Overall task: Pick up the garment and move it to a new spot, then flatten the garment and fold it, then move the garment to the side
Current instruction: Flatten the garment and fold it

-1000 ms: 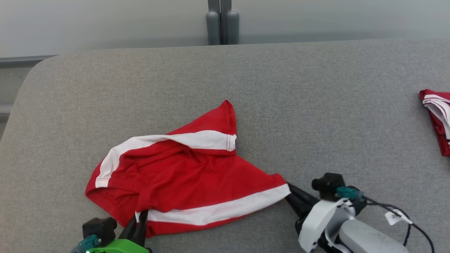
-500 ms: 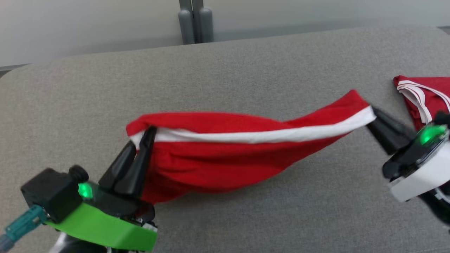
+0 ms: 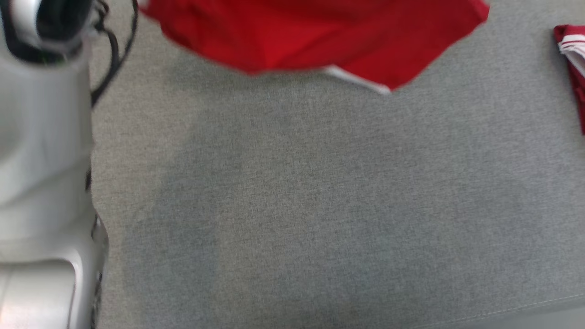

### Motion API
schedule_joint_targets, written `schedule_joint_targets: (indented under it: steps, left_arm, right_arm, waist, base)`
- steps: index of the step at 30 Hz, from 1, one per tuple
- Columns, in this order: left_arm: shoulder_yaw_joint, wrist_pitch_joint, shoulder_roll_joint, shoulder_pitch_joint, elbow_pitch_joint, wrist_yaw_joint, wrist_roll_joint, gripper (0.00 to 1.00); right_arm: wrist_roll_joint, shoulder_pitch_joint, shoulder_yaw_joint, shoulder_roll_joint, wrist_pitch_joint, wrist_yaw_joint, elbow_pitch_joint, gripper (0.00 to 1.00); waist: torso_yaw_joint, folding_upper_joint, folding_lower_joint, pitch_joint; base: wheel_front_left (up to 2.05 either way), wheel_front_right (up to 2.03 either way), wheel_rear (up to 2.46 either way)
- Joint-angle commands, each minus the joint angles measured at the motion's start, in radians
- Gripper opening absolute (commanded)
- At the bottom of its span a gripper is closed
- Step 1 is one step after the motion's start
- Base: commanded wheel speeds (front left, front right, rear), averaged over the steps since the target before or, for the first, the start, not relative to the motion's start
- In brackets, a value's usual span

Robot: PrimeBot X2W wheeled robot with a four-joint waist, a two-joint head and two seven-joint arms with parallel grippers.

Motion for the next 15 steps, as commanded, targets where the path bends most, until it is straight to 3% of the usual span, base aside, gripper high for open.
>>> schedule_joint_targets:
  steps: [1, 5, 8, 11, 15]
  left_arm:
    - [0.001, -0.049, -0.005, -0.095, 0.088, -0.001, 0.024, 0.0]
    - [0.009, -0.279, -0.026, -0.286, 0.32, 0.004, 0.066, 0.0]
    - [0.005, -0.436, -0.027, -0.343, 0.471, 0.002, 0.098, 0.0]
    - [0.017, -0.557, -0.036, -0.317, 0.602, 0.0, 0.07, 0.0]
    - [-0.032, -0.643, -0.041, -0.187, 0.702, -0.015, 0.037, 0.0]
  right_arm:
    - [-0.06, -0.112, 0.022, 0.044, -0.025, -0.001, 0.076, 0.0]
    - [-0.217, -0.331, 0.055, 0.173, -0.16, -0.001, 0.327, 0.0]
    - [-0.307, -0.387, 0.066, 0.251, -0.276, -0.001, 0.484, 0.0]
    - [-0.334, -0.338, 0.107, 0.297, -0.365, -0.001, 0.598, 0.0]
    - [-0.311, -0.168, 0.175, 0.304, -0.482, -0.001, 0.645, 0.0]
  waist:
    - [0.003, -0.0001, -0.0002, 0.237]
    - [-0.012, -0.0001, -0.0002, 0.268]
    - [-0.028, -0.0001, -0.0002, 0.256]
    - [-0.038, -0.0001, -0.0002, 0.244]
    - [-0.042, -0.0001, -0.0002, 0.207]
  base:
    - [0.0, 0.0, 0.0]
    - [0.0, 0.0, 0.0]
    - [0.0, 0.0, 0.0]
    - [0.0, 0.0, 0.0]
    - [0.0, 0.0, 0.0]
